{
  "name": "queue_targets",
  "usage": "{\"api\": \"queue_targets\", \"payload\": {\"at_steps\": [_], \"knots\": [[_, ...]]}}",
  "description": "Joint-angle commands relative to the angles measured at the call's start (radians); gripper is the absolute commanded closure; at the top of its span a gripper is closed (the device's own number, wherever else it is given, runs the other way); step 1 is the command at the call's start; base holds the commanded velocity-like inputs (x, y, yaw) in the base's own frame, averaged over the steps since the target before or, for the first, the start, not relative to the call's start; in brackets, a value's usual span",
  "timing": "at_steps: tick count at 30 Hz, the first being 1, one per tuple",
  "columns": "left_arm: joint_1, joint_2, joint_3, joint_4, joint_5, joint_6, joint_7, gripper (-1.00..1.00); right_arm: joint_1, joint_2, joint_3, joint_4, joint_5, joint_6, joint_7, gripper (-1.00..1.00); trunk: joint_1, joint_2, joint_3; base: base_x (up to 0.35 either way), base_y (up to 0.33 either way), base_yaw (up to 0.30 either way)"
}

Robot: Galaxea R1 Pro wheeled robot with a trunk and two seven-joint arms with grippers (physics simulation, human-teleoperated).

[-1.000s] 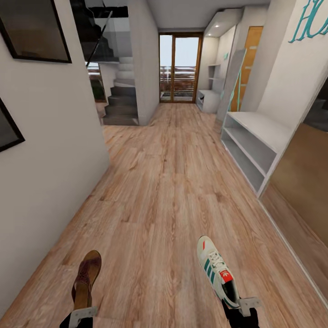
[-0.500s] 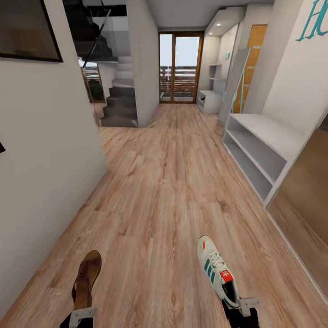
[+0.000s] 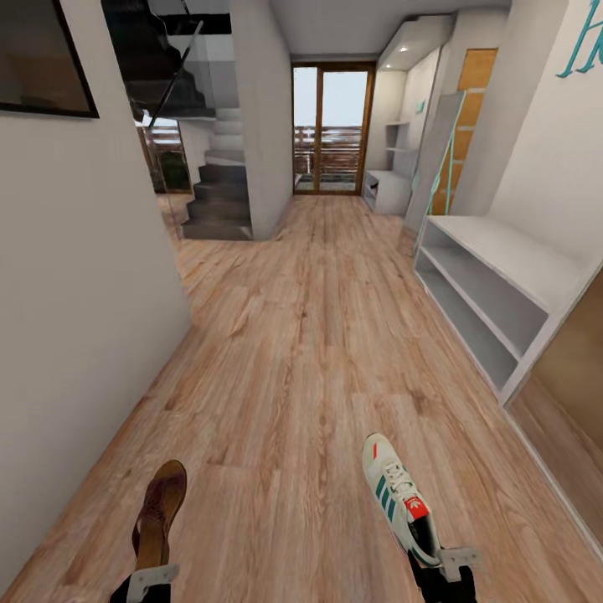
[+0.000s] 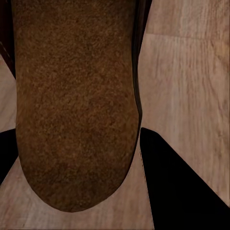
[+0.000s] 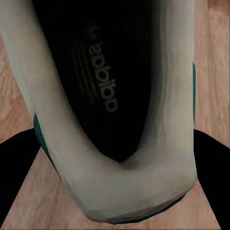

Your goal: Pick up the two gym shoes and the two sandals from the corridor floor and place them onto the hallstand (shoe rack) in the corridor, making sure they are on the rack and not on the floor. Arrange them so the two gym shoes are next to each other and the two sandals are next to each other.

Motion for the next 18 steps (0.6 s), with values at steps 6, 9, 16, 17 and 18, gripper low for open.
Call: {"api": "queue_targets", "payload": {"at_steps": [6, 9, 16, 17, 18], "knots": [[-0.001, -0.001, 0.009, 0.000, -0.012, -0.003, 0.000, 1.00, -0.001, 0.000, -0.009, 0.001, 0.006, -0.003, 0.004, 1.00, 0.000, 0.000, 0.005, 0.339, 0.000, 0.000], [-0.001, -0.001, 0.009, 0.000, -0.012, -0.003, 0.001, 1.00, -0.001, 0.000, -0.010, 0.001, 0.006, -0.003, 0.004, 1.00, 0.000, 0.000, 0.005, 0.339, 0.000, 0.000], [-0.001, -0.001, 0.009, 0.000, -0.012, -0.003, 0.002, 1.00, -0.001, 0.000, -0.009, 0.001, 0.006, -0.003, 0.004, 1.00, 0.000, 0.000, 0.005, 0.339, 0.000, 0.000], [-0.001, -0.001, 0.009, 0.000, -0.012, -0.003, 0.002, 1.00, -0.001, 0.000, -0.010, 0.001, 0.006, -0.003, 0.004, 1.00, 0.000, 0.000, 0.005, 0.339, 0.000, 0.000], [-0.001, -0.001, 0.009, 0.000, -0.012, -0.003, 0.002, 1.00, -0.001, 0.000, -0.009, 0.001, 0.006, -0.003, 0.004, 1.00, 0.000, 0.000, 0.005, 0.339, 0.000, 0.000]]}}
